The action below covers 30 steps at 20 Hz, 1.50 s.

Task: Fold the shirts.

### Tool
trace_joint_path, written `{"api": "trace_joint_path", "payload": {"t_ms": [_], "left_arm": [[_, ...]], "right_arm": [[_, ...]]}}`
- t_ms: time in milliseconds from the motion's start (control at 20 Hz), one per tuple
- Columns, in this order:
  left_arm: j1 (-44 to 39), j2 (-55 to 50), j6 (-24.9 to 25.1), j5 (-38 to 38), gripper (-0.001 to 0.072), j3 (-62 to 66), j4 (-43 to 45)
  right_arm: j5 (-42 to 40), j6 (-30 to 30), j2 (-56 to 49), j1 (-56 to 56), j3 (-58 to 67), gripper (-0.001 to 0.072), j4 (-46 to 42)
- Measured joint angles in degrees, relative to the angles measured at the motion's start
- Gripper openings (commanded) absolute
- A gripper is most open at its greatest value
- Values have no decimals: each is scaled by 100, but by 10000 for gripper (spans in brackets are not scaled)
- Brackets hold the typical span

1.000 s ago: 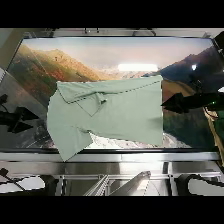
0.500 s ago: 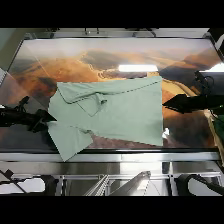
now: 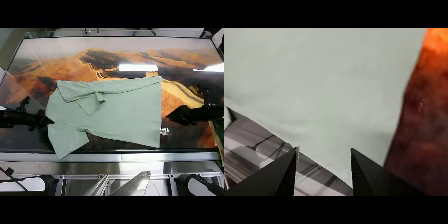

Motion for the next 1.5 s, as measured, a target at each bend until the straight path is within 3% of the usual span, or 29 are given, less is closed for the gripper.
{"api": "trace_joint_path", "payload": {"t_ms": [300, 750, 800, 850, 950, 1100, 1250, 1500], "left_arm": [[376, 114, 306, -354, 41, 2, -428], [407, 127, 380, -457, 41, 2, -538], [407, 127, 380, -457, 41, 2, -538], [407, 127, 380, -459, 41, 2, -540], [409, 127, 382, -461, 37, 2, -540], [426, 162, 474, -531, 35, 4, -654], [531, 490, 918, -1008, 34, 4, -1574], [872, 1921, 1499, -2334, 34, 7, -4673]], "right_arm": [[-501, 103, 11, -39, -1335, 472, 195], [-1366, -79, -219, 1075, -2312, 460, 1303], [-1445, -203, -319, 1187, -2334, 407, 1532], [-1552, -358, -415, 1279, -2352, 223, 1729], [-1757, -702, -577, 1408, -2374, 20, 2085], [-1635, -1047, -542, 1480, -2365, 22, 2581], [-903, -1182, -20, 1368, -2041, 22, 2944], [321, -1099, 1687, 313, -153, 21, 3838]]}}
